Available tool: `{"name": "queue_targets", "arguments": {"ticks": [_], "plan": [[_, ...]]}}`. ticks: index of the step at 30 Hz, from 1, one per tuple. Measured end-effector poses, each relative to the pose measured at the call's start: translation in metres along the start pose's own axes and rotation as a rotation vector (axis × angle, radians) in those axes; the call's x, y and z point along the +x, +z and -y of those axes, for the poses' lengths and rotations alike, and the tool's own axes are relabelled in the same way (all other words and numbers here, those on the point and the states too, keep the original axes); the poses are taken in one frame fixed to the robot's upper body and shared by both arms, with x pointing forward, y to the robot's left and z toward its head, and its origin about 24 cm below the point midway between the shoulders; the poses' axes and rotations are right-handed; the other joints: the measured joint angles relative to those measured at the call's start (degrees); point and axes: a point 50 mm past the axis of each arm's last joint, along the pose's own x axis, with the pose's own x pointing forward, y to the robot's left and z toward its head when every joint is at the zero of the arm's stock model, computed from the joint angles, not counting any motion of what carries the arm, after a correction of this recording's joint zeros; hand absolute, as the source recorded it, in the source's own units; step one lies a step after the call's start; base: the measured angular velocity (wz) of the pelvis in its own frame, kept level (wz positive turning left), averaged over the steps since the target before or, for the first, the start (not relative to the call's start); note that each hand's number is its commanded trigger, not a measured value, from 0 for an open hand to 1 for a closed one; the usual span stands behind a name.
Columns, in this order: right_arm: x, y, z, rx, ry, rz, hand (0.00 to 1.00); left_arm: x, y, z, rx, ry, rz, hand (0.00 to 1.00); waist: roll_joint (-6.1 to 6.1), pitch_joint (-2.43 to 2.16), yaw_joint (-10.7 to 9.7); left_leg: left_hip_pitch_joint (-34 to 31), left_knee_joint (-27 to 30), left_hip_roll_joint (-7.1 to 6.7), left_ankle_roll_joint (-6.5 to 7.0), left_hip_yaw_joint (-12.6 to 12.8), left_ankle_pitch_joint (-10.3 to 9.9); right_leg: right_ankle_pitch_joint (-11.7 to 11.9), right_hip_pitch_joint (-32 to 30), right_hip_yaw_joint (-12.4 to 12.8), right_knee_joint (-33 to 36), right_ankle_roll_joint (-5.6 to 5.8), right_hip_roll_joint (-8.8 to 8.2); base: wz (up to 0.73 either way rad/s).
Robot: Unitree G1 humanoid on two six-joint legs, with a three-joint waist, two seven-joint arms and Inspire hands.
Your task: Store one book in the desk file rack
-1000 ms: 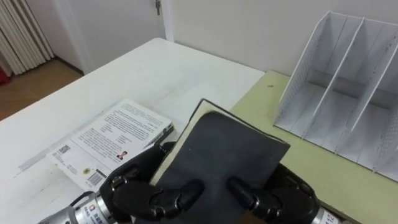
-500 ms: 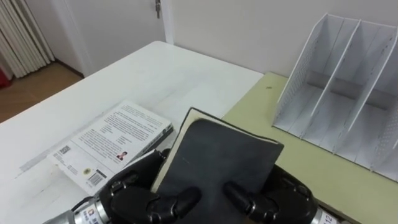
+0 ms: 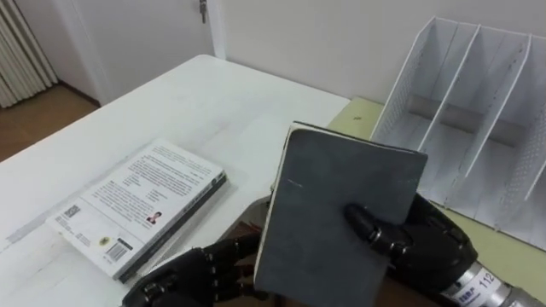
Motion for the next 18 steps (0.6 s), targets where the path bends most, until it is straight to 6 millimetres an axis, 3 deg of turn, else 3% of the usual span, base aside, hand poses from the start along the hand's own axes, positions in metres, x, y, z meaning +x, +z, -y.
{"name": "queue_targets", "arguments": {"ticks": [7,10,15,18], "plan": [[0.008,0.011,0.002,-0.126,-0.099,0.007,1.00,-0.003,-0.037,-0.007,-0.019,0.084,-0.146,0.00,-0.34,-0.03,-1.91,1.20,-1.11,0.07,-0.03,1.12,0.02,0.03,0.02,2.40,0.33,-0.01,0.42,-0.14],[0.008,0.021,0.003,-0.197,-0.154,0.024,1.00,-0.004,-0.057,-0.008,-0.052,0.137,-0.211,0.00,-0.45,0.04,-3.73,1.00,-1.23,0.04,-0.01,1.48,0.00,0.06,-0.26,2.64,0.33,0.04,0.42,-0.05],[0.010,0.037,0.003,-0.375,-0.234,0.034,1.00,-0.002,-0.080,0.000,-0.027,0.154,-0.315,0.00,-0.82,0.09,-6.11,1.24,-1.45,0.08,0.00,2.29,0.00,0.06,-0.72,2.86,0.26,0.06,0.42,-0.05],[0.008,0.048,0.004,-0.438,-0.315,0.073,1.00,-0.004,-0.090,0.003,-0.042,0.199,-0.317,0.00,-0.78,0.08,-6.41,1.88,-2.15,0.27,-0.01,3.87,0.01,0.05,-0.93,4.19,0.47,0.06,0.68,-0.21]]}}
